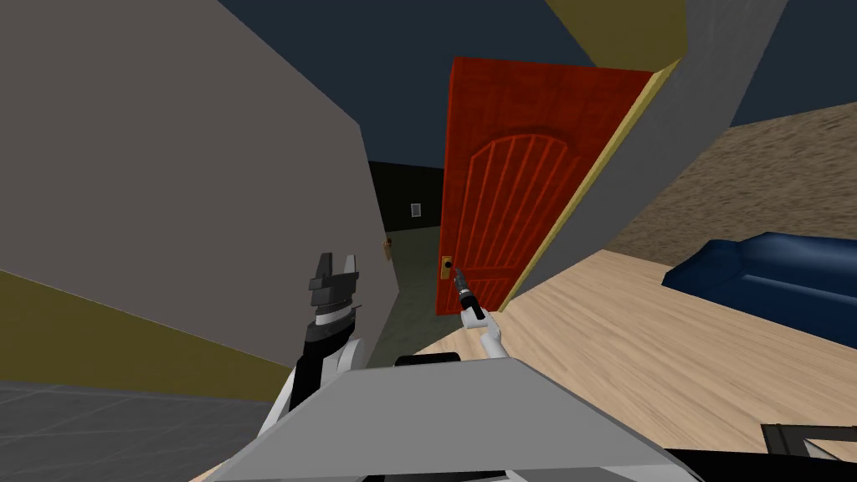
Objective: Push the door open
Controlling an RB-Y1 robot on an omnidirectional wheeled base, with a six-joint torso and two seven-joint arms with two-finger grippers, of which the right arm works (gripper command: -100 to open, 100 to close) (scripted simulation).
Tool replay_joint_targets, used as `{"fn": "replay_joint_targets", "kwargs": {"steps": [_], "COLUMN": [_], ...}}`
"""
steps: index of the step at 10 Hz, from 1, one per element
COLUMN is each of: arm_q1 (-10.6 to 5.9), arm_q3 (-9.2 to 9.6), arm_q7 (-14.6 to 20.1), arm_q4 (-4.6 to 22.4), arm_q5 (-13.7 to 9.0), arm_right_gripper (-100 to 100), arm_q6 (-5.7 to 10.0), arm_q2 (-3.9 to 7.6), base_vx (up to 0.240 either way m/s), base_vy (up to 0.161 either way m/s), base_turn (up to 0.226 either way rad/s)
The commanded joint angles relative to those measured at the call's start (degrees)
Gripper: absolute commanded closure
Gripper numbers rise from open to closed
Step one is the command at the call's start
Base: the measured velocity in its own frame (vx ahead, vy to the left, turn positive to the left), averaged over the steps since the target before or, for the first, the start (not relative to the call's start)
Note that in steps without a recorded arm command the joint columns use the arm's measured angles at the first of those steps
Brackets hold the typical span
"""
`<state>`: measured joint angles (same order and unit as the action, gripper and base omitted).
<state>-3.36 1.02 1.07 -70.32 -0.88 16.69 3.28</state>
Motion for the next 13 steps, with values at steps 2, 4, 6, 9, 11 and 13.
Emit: {"fn": "replay_joint_targets", "kwargs": {"steps": [2,4,6,9,11,13], "arm_q1": [0.42,0.27,0.15,-0.14,-0.39,-0.39], "arm_q3": [0.44,0.17,-0.02,-0.46,-0.82,-0.85], "arm_q7": [0.21,0.15,0.08,-0.06,-0.19,-0.19], "arm_q4": [-0.51,-0.16,0.11,0.73,1.25,1.26], "arm_q5": [-0.09,-0.10,-0.11,-0.12,-0.13,-0.13], "arm_right_gripper": [-100,-100,-100,-100,-100,-100], "arm_q6": [-0.22,0.08,0.34,0.92,1.42,1.43], "arm_q2": [-1.00,-0.25,-0.05,-0.04,-0.54,-0.63], "base_vx": [-0.216,-0.004,0.173,0.221,0.223,0.154], "base_vy": [0.041,0.023,0.017,0.010,0.000,0.024], "base_turn": [-0.020,0.009,0.015,0.021,0.027,0.008]}}
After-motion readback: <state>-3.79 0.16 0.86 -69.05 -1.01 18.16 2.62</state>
